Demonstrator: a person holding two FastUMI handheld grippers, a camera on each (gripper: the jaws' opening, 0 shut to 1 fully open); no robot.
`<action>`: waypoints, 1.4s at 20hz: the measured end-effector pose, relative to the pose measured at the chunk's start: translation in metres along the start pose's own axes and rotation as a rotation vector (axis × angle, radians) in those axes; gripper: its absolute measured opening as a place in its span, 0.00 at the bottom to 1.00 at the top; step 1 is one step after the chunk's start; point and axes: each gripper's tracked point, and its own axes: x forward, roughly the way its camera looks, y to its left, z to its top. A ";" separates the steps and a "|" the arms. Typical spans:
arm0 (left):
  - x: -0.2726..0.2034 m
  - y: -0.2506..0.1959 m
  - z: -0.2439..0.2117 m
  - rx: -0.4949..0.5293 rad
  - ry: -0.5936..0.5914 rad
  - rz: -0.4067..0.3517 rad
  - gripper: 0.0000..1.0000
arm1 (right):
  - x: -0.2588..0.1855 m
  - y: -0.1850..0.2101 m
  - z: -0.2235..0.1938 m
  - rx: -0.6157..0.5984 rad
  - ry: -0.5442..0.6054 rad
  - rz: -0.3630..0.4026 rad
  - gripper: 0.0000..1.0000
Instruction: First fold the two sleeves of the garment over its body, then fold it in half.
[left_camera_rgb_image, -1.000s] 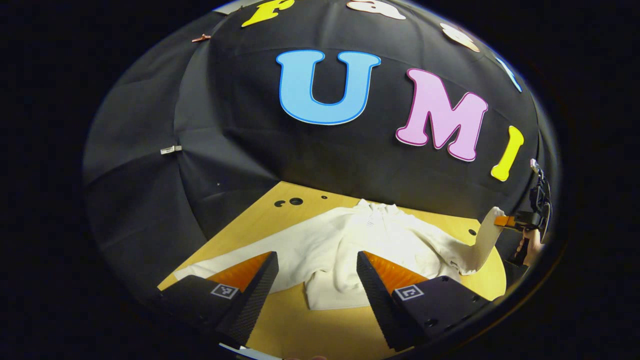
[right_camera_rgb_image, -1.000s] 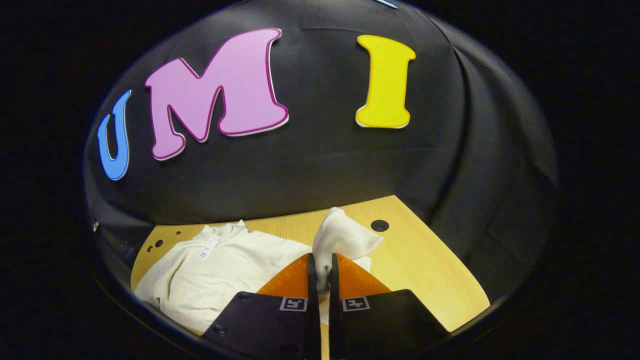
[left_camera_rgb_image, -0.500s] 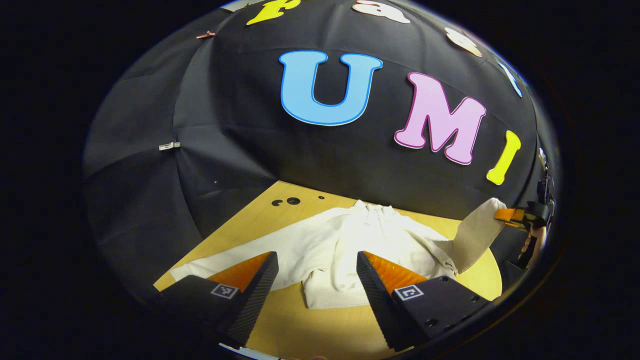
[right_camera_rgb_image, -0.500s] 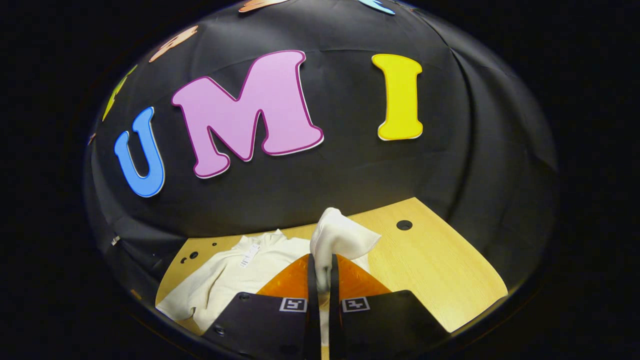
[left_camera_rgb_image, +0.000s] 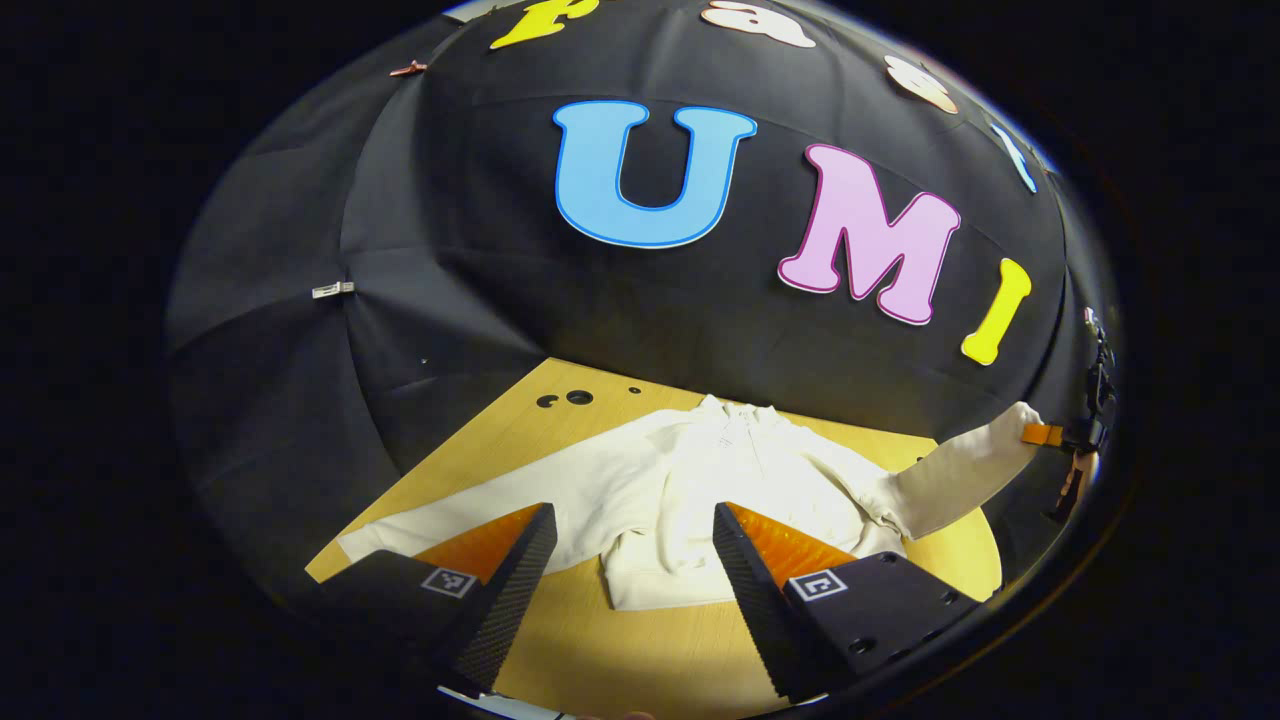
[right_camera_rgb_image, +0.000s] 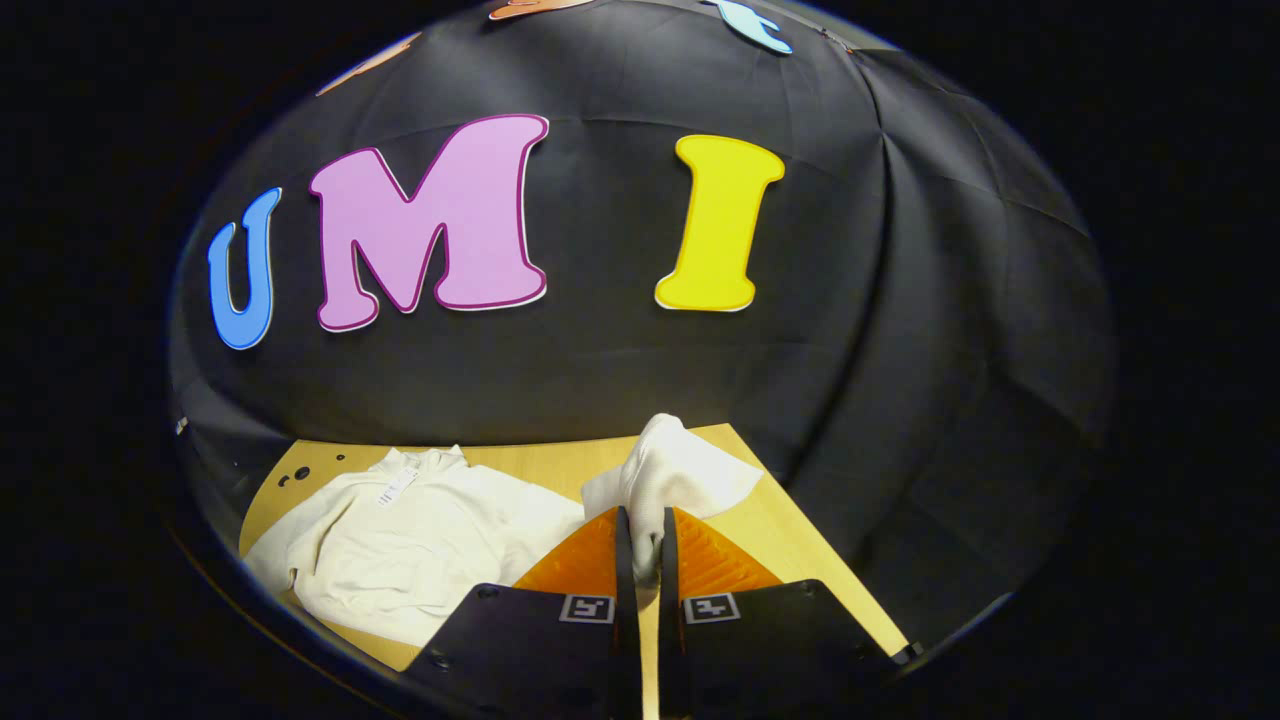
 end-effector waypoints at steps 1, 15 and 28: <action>-0.001 -0.001 0.001 -0.003 0.000 0.000 0.97 | -0.010 -0.004 0.005 0.000 -0.014 -0.008 0.10; -0.004 0.028 -0.005 -0.068 -0.015 0.053 0.92 | 0.009 0.213 0.076 -0.021 -0.066 0.360 0.10; -0.017 0.150 -0.042 -0.200 0.017 0.332 0.97 | 0.073 0.507 -0.039 -0.125 0.109 0.653 0.11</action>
